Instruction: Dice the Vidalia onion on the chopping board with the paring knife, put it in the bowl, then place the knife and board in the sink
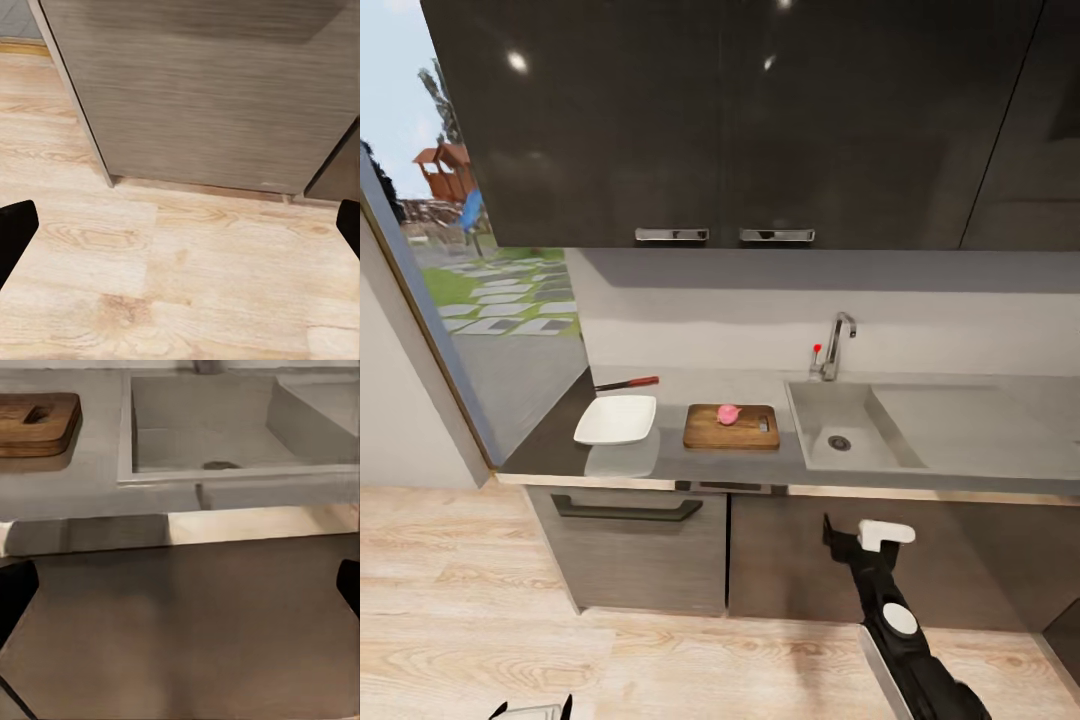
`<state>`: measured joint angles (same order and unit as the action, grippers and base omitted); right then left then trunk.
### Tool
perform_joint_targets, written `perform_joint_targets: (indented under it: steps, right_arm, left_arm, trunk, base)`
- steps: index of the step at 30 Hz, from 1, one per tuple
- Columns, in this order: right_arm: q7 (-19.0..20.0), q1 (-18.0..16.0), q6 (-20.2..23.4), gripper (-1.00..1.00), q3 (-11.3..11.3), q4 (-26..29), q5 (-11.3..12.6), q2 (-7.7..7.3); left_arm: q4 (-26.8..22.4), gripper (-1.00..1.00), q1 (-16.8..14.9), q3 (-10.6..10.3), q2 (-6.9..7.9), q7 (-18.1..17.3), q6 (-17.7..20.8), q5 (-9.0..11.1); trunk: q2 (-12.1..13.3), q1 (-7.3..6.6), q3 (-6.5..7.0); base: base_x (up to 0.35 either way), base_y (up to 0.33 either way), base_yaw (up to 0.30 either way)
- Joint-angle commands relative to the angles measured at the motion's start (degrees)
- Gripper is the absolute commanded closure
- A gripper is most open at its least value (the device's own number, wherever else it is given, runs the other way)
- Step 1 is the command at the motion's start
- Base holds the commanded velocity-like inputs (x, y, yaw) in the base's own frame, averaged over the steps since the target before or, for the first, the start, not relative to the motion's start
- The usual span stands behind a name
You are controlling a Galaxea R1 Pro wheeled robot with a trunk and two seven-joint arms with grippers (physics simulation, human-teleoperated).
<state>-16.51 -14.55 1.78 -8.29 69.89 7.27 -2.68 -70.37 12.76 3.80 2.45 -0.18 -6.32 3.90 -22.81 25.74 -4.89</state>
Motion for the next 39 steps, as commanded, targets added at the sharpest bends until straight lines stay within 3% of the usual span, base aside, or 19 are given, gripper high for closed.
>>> perform_joint_targets:
  steps: [1, 6, 15, 23, 30, 35, 36, 37, 39]
  right_arm:
    - [-1.5, 0.0, 4.7, -1.0, -0.2, 5.6, -0.4, -0.06]
    - [-3.9, -0.1, 10.9, -1.0, -0.2, 11.7, -0.9, -0.03]
    - [-4.4, -1.2, 17.7, -1.0, -0.2, 13.6, -1.0, 0.11]
    - [-4.3, -7.8, 25.1, -1.0, -0.2, 13.6, -0.9, 0.4]
    - [-4.3, -17.8, 33.1, -1.0, -0.2, 12.7, -0.7, 1.58]
    - [-4.3, -26.5, 37.4, -1.0, -0.3, 8.2, -0.7, 3.94]
    - [-4.3, -33.4, 38.2, -1.0, -0.2, 0.7, -0.7, 5.75]
    - [-4.3, -34.9, 38.3, -1.0, -0.2, -1.3, -0.7, 6.12]
    - [-4.3, -41.4, 38.2, -1.0, -0.3, -9.9, -0.6, 7.26]
  left_arm:
    - [0.0, -1.0, 0.0, -0.1, 0.01, 0.0, -0.1, 0.4]
    - [0.0, -1.0, 0.0, 0.0, 0.01, -2.4, 0.0, 0.4]
    - [0.4, -1.0, 0.0, 0.0, -0.01, -4.3, 0.0, 0.4]
    - [0.9, -1.0, 0.0, 0.0, -0.07, -4.4, 0.0, 0.4]
    - [1.0, -1.0, 0.0, 0.0, -0.08, -4.4, 0.0, 0.4]
    - [1.0, -1.0, 0.0, 0.0, -0.08, -4.4, 0.0, 0.4]
    - [1.0, -1.0, 0.0, 0.0, -0.08, -4.4, 0.0, 0.4]
    - [1.0, -1.0, 0.0, 0.0, -0.08, -4.4, 0.0, 0.4]
    - [1.0, -1.0, 0.0, 0.0, -0.08, -4.4, 0.0, 0.4]
  trunk:
    - [-0.1, 0.04, -0.12]
    - [-0.1, 0.04, -0.12]
    - [-0.1, 0.04, -0.12]
    - [-0.1, 0.04, -0.12]
    - [-0.1, 0.04, -0.12]
    - [-0.1, 0.04, -0.12]
    - [-0.1, 0.04, -0.12]
    - [-0.1, 0.04, -0.12]
    - [-0.1, 0.04, -0.12]
  base:
    - [0.0, 0.0, 0.0]
    - [0.0, 0.0, 0.0]
    - [0.0, 0.0, 0.0]
    - [0.0, 0.0, 0.0]
    - [0.0, 0.0, 0.0]
    - [0.0, 0.0, 0.0]
    - [0.0, 0.0, 0.0]
    - [0.0, 0.0, 0.0]
    - [0.0, 0.0, 0.0]
